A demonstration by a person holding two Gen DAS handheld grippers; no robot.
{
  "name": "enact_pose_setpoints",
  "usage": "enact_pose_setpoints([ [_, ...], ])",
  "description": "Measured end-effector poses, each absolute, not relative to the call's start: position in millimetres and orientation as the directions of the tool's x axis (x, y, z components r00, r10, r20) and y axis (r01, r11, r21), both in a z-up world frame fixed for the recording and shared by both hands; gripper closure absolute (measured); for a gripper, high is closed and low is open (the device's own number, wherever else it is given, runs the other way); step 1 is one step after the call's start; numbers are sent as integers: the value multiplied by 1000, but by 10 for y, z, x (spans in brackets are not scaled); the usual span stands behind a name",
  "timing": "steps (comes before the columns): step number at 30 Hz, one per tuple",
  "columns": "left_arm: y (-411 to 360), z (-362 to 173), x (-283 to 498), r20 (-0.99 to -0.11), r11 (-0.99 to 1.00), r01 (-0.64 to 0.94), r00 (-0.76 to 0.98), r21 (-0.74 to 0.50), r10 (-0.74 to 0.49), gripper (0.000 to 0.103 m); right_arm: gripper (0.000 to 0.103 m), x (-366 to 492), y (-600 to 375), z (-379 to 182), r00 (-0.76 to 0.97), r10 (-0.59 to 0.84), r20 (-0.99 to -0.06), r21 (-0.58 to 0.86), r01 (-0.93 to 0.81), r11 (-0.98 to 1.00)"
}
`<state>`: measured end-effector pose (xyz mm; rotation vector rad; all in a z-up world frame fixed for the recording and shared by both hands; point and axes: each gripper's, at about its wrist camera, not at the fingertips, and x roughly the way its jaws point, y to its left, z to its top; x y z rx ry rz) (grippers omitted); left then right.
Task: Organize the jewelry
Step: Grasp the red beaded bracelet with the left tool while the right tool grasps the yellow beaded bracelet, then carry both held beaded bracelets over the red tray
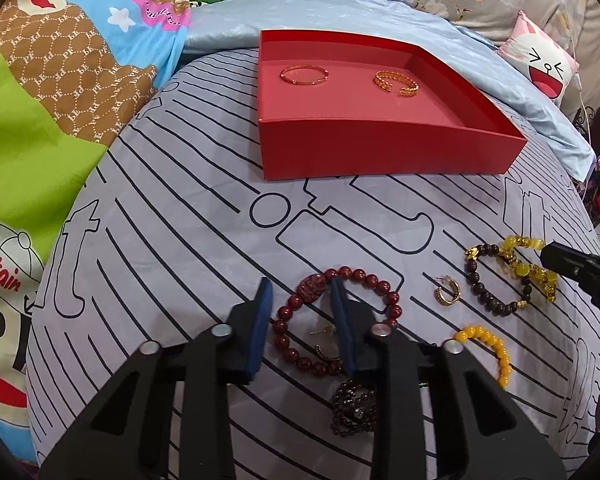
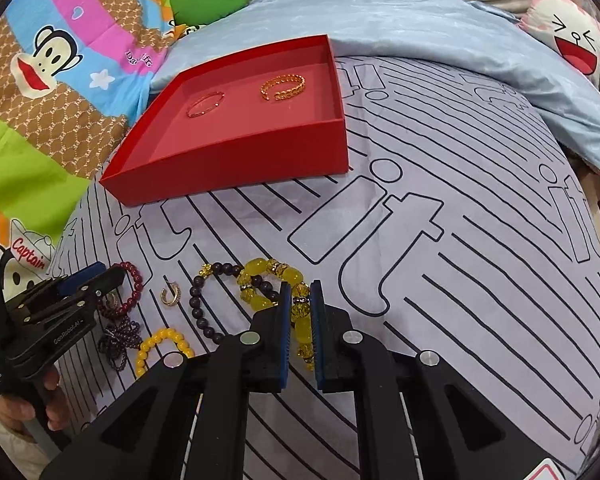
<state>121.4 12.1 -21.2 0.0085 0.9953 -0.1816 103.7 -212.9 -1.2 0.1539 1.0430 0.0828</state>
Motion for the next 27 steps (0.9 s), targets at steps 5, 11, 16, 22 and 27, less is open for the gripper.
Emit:
enact_pose_setpoints([
  [5, 137, -192, 1214, -837, 979, 163, 513, -127, -193, 90, 94, 1020, -2107, 46, 512, 147, -846, 170, -2, 985],
  [11, 101, -79, 1156, -824, 974, 179, 525, -140, -215, 91, 94, 1005, -2084, 213, 538, 158, -828, 177, -17, 984],
  [16, 51, 104, 1136, -808, 967, 207, 538, -149, -240, 91, 94, 999, -2041, 376, 564, 168, -809, 179, -36, 983],
  [22, -38, 337, 1136, -788, 954, 249, 547, -167, -281, 91, 94, 1035, -1970, 609, 590, 180, -787, 177, -64, 982],
  [27, -110, 573, 1245, -762, 945, 274, 569, -178, -309, 91, 94, 1164, -1946, 861, 635, 183, -751, 164, -89, 982],
])
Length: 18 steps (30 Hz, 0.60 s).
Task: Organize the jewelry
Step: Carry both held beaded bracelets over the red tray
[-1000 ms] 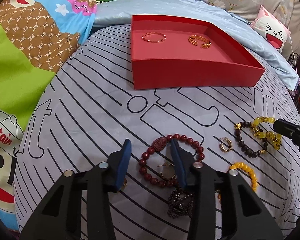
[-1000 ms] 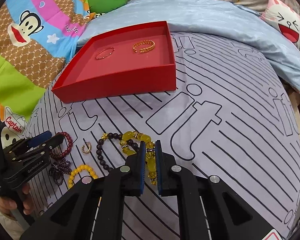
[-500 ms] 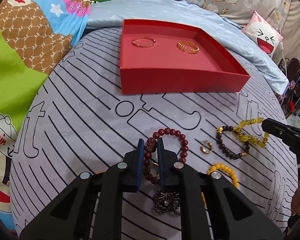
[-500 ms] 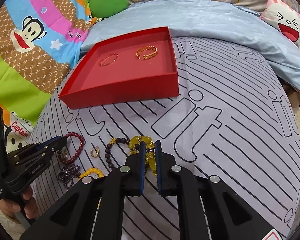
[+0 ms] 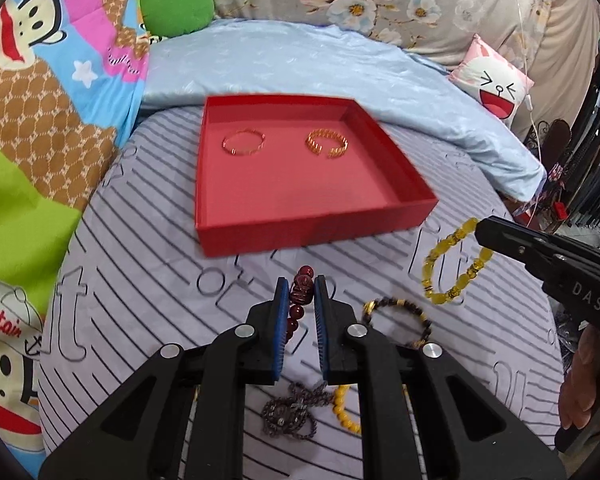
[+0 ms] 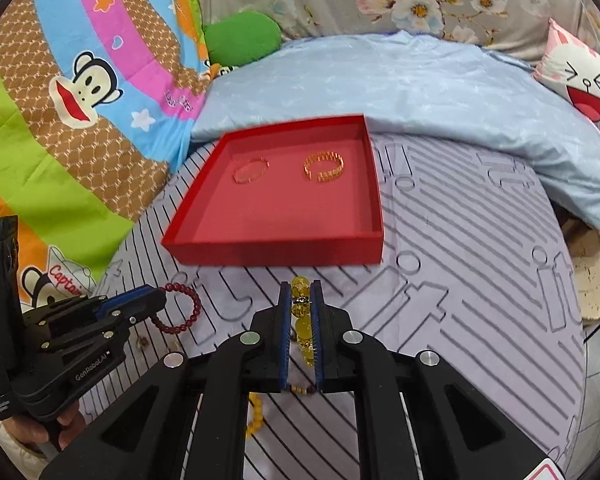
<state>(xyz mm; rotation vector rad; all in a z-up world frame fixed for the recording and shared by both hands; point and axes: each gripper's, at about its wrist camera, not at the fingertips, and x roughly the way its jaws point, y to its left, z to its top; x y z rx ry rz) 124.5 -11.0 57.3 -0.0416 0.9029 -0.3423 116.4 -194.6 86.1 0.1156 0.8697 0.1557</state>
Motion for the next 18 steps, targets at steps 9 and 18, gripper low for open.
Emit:
enact_pose_setpoints([
  [9, -188, 1005, 1800, -687, 927, 308, 627, -213, -366, 91, 94, 1710, -1827, 1202, 695, 176, -697, 121, -128, 984],
  [18, -224, 834, 2489, -683, 912, 297, 605, -281, -408, 91, 94, 2391, -1704, 1023, 640, 305, -705, 268, -157, 950],
])
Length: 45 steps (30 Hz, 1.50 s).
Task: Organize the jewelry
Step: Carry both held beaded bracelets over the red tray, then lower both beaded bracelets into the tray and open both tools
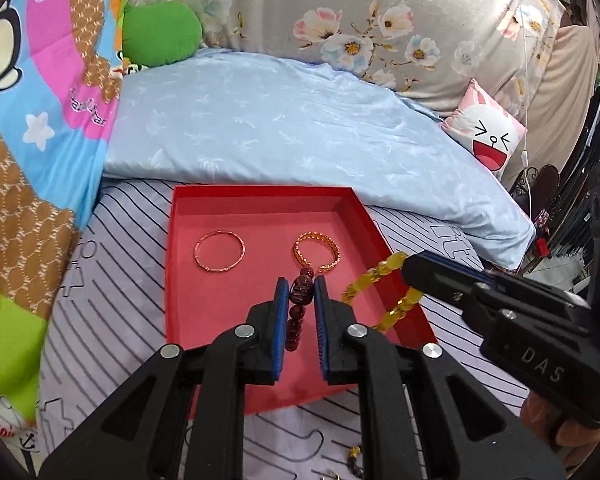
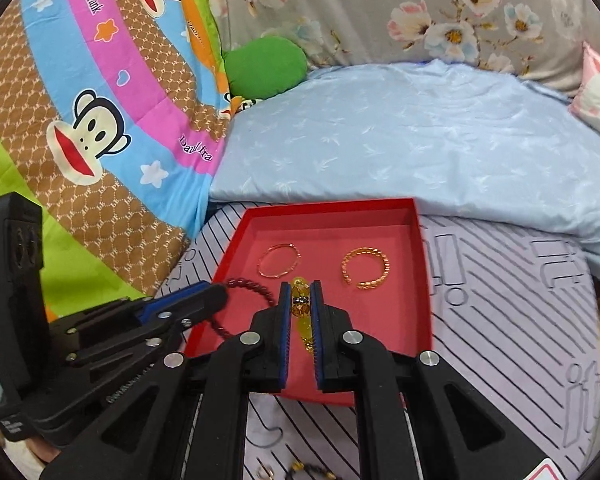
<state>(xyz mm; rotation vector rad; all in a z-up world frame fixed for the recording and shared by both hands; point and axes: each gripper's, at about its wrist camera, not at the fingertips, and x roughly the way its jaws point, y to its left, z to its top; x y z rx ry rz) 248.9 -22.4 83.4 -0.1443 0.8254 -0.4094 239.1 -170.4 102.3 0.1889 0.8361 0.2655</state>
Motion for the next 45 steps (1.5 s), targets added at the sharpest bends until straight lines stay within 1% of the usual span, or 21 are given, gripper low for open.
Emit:
enact_pose_setpoints([
  [2, -232, 702, 2602, -703, 917, 287, 589, -278, -398, 90, 94, 2542, -1714, 842, 609, 324, -724, 297, -149, 943],
  [6, -222, 367, 2785, -751, 935, 252, 559, -250, -351, 90, 94, 2715, -1734, 519, 567, 285, -773, 271, -112, 956],
  [11, -170, 142, 2874, -779, 955, 229, 557, -189, -287, 90, 94, 2825, -1836, 244, 546, 194, -815, 186, -71, 980],
  [16, -176, 64, 2911, -783, 970, 214, 582, -113, -220, 90, 94, 2873, -1882, 158, 555, 130, -821, 111, -69, 991],
  [18, -174, 56, 2916, -780, 974, 207, 592, -96, -203, 90, 93, 2869, -1875, 156, 568, 107, -816, 84, -67, 994],
  [19, -171, 55, 2918, -778, 976, 200, 598, -90, -194, 88, 91, 2874, -1872, 165, 574, 102, -812, 76, -69, 995],
  [21, -158, 53, 2928, -776, 981, 181, 607, -73, -170, 74, 87, 2878, -1875, 185, 583, 88, -808, 61, -65, 996],
  [22, -148, 57, 2926, -774, 982, 177, 611, -73, -168, 73, 84, 2882, -1867, 201, 588, 89, -804, 60, -68, 996],
  [25, -130, 74, 2928, -770, 982, 172, 616, -77, -168, 73, 80, 2846, -1862, 239, 599, 93, -795, 64, -70, 995],
  [30, -131, 110, 2875, -765, 983, 166, 623, -75, -163, 73, 78, 2765, -1820, 306, 609, 111, -785, 77, -82, 994],
  [40, -177, 291, 2616, -748, 984, 169, 646, -54, -152, 73, 77, 2475, -1739, 514, 642, 117, -758, 73, -95, 993],
  [45, -181, 397, 2398, -740, 982, 181, 651, -64, -168, 73, 77, 2272, -1724, 592, 647, 126, -752, 83, -97, 992],
])
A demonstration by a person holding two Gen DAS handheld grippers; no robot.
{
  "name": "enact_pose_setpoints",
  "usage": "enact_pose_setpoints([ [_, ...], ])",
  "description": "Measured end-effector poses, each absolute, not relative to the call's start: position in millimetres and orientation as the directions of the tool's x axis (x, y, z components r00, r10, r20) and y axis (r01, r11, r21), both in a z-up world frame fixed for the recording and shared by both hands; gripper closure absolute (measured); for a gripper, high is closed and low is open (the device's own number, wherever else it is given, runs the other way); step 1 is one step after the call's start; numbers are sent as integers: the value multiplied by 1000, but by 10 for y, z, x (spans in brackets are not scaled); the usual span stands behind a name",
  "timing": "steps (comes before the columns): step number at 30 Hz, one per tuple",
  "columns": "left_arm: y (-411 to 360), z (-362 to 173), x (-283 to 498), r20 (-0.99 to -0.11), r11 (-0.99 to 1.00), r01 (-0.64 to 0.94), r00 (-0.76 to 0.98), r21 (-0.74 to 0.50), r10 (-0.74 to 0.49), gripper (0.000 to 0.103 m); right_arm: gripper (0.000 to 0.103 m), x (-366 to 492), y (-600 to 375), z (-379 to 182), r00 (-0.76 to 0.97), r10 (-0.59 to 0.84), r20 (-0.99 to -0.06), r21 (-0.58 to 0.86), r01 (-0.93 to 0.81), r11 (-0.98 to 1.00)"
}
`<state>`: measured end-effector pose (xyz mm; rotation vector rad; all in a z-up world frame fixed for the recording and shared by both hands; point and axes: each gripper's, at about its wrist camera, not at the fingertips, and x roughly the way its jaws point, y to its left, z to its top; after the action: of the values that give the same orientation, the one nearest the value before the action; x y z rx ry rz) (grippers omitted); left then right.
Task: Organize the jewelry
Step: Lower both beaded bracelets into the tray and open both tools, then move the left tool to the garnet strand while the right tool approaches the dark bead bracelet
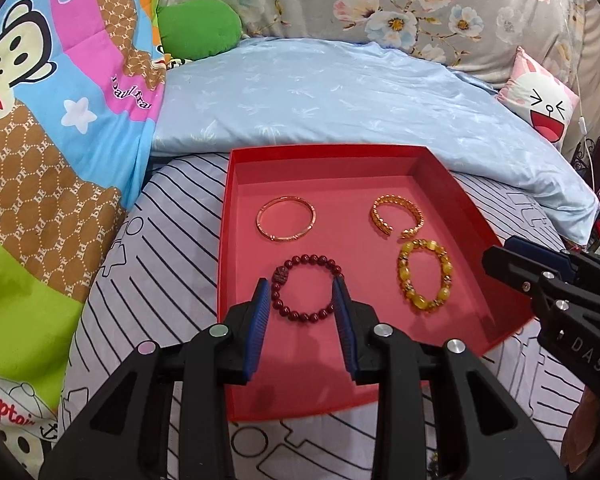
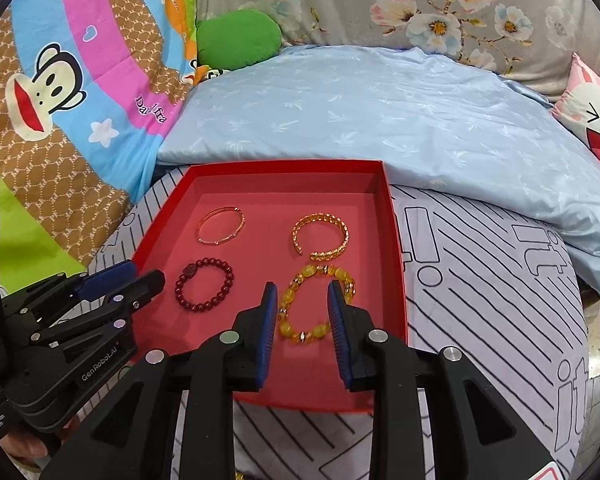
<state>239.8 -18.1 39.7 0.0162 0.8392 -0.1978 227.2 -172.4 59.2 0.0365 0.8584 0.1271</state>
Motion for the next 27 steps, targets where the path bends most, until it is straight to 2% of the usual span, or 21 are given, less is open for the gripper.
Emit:
enact_pose_setpoints([
  [15, -130, 554, 1799, -732, 979, 188, 655, -82, -187, 72, 77, 1650, -1643, 698, 645, 141, -751, 86, -115, 990],
  [27, 4, 473, 1375, -748, 981, 176, 639, -85, -179, 72, 77, 1206, -1701, 476, 602, 131, -788, 90, -99, 991],
])
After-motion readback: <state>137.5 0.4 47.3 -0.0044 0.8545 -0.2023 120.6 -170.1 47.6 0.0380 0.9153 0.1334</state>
